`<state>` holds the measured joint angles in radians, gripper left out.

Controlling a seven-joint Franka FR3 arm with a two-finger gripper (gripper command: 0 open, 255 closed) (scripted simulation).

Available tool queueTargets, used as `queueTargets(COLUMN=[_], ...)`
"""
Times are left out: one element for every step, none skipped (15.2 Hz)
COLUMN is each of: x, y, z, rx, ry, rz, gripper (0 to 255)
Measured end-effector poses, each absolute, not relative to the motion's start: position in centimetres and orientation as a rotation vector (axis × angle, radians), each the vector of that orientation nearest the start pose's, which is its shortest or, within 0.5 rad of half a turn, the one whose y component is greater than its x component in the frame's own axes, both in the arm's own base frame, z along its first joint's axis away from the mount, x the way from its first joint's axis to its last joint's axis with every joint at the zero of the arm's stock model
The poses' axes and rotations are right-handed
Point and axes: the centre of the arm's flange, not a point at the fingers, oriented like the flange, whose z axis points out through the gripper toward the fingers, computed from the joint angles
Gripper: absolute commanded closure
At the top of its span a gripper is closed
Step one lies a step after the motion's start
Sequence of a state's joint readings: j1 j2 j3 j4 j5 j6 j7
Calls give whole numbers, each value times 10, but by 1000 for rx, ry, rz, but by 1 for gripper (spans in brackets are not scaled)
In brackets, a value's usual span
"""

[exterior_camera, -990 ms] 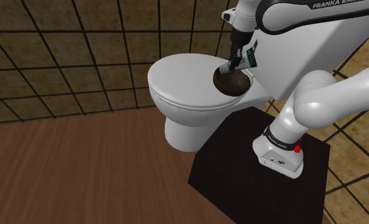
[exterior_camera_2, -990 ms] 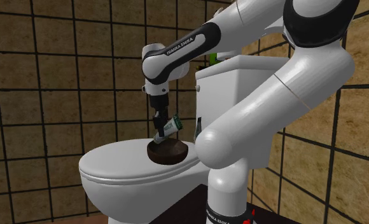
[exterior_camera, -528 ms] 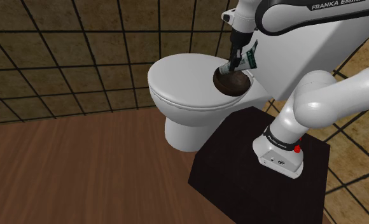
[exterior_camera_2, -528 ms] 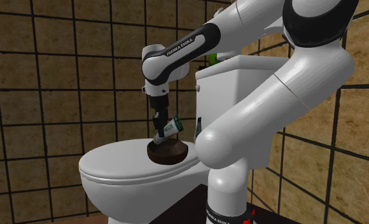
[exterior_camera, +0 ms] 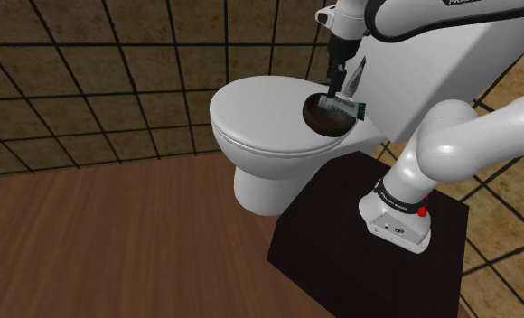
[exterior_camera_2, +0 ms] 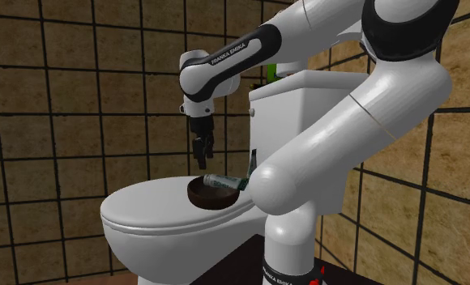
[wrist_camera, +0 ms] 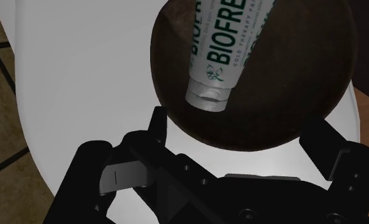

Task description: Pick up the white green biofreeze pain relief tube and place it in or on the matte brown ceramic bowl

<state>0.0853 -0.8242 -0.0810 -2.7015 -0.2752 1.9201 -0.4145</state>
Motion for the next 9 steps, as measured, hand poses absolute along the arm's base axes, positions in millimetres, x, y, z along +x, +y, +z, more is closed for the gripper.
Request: queueTargets(x=[310,308,307,307,306,306,306,306,306], y=[-16,-15,-13,-12,-12,-12,-12,-12,-12], z=[479,490,495,498,500,501,501,501,501], rx=[-3229,-3230,-3229,-3229,-3229,-3229,-3229,-3229,-3229], ry=[-881,-880,-880,-880,-881,-881,-881,-881,-881], rz=[-7,-8,-8,-7,-6,-6,-6,-6,-6], gripper=[0,0,0,0,0,0,0,0,0])
